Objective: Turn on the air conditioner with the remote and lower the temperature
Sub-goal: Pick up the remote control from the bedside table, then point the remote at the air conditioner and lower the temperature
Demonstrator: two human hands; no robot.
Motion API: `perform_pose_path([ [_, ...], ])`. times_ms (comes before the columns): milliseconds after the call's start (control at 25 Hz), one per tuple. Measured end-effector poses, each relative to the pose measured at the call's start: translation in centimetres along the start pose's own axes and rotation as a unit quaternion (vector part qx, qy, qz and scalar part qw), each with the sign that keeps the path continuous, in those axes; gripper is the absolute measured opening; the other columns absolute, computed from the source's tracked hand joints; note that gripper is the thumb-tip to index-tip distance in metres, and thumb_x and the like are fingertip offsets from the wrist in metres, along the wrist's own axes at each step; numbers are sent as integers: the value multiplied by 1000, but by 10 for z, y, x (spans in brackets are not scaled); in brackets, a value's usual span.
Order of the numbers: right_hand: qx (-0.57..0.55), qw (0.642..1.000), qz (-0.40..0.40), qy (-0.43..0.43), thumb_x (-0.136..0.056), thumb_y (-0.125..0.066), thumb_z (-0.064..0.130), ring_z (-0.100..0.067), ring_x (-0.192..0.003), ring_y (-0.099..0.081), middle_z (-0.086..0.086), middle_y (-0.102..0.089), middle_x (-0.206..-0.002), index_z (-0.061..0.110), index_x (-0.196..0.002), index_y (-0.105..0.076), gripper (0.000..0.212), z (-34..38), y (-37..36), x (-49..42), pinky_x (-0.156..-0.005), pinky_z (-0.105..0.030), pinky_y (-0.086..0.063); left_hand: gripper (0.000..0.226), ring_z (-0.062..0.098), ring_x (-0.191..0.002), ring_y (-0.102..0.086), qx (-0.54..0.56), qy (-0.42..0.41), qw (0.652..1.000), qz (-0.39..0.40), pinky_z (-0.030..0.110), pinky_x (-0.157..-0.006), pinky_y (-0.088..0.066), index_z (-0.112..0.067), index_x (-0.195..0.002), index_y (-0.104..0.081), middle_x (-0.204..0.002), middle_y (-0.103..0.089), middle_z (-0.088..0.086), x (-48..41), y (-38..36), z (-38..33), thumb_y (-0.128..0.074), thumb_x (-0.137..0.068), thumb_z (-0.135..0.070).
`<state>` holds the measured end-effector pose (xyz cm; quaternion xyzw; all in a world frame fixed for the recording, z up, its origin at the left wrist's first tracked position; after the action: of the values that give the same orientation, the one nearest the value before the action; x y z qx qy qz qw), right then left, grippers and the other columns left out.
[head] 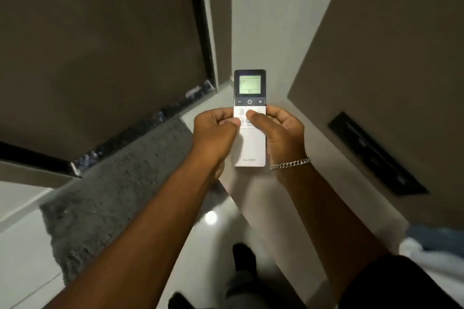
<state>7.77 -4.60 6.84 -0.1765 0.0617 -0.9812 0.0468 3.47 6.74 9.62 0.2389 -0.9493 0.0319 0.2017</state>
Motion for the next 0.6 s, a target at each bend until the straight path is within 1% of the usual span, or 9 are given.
perform_pose_path([
  [80, -13, 996, 67, 50, -76, -79, 10, -16, -68, -76, 3, -79, -80, 17, -89, -73, 17, 70, -43, 13, -60, -30, -61, 26, 31, -87, -72, 42, -56, 997, -14, 39, -75, -57, -9, -101, -71, -93, -76, 11, 24, 34, -77, -51, -87, 1],
  [120, -13, 992, 98, 77, -74, -81, 13, -17, -70, -77, 4, -80, -80, 19, -89, -73, 17, 107, -64, 22, -62, -30, -61, 26, 28, -86, -73, 60, -86, 994, -19, 38, -73, -59, -10, -101, -71, -94, -76, 11, 38, 52, -116, -52, -88, 0],
  [200, -30, 980, 157, 118, -72, -83, 14, -21, -75, -77, -3, -81, -86, 14, -93, -75, 23, 179, -105, 44, -65, -33, -61, 24, 24, -84, -74, 86, -146, 985, -35, 36, -72, -60, -12, -100, -72, -93, -77, 9, 68, 87, -190, -54, -88, -2],
  [280, -31, 964, 208, 162, -72, -84, 15, -24, -80, -77, -8, -80, -94, 11, -99, -74, 29, 246, -145, 72, -69, -35, -61, 22, 21, -85, -74, 82, -215, 971, -60, 36, -75, -60, -12, -101, -71, -93, -78, 7, 100, 120, -256, -56, -88, -4],
  [400, -34, 931, 280, 231, -74, -82, 18, -19, -80, -77, 0, -80, -89, 17, -94, -74, 22, 339, -197, 120, -63, -26, -59, 22, 21, -89, -73, 64, -304, 946, -95, 42, -79, -59, -11, -106, -69, -99, -76, 8, 152, 164, -347, -57, -88, -5],
  [440, -40, 917, 304, 255, -74, -81, 18, -19, -80, -77, 1, -80, -88, 19, -92, -74, 20, 371, -214, 138, -62, -25, -59, 23, 20, -89, -73, 62, -336, 934, -108, 42, -78, -59, -10, -107, -68, -99, -76, 8, 171, 178, -378, -57, -88, -5],
  [520, -46, 889, 345, 298, -69, -82, 20, -19, -79, -77, 1, -80, -86, 19, -89, -73, 22, 423, -241, 171, -62, -26, -60, 21, 17, -86, -74, 63, -388, 910, -132, 38, -74, -61, -11, -104, -69, -95, -77, 5, 206, 201, -426, -58, -88, -3],
  [600, -63, 856, 391, 332, -62, -81, 23, -18, -76, -77, 0, -81, -84, 18, -86, -73, 26, 468, -263, 206, -62, -25, -61, 20, 19, -84, -74, 60, -430, 887, -156, 39, -74, -59, -13, -96, -71, -91, -78, 3, 238, 220, -466, -57, -87, -1],
])
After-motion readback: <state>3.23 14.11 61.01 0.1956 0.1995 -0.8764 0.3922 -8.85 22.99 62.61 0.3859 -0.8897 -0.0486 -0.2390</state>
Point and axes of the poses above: each hand's wrist, its own x-axis away from the middle knuckle, its own y-axis out of the back of the hand, z = x × y, the point moved 2 cm from there along -x, towards the middle knuckle
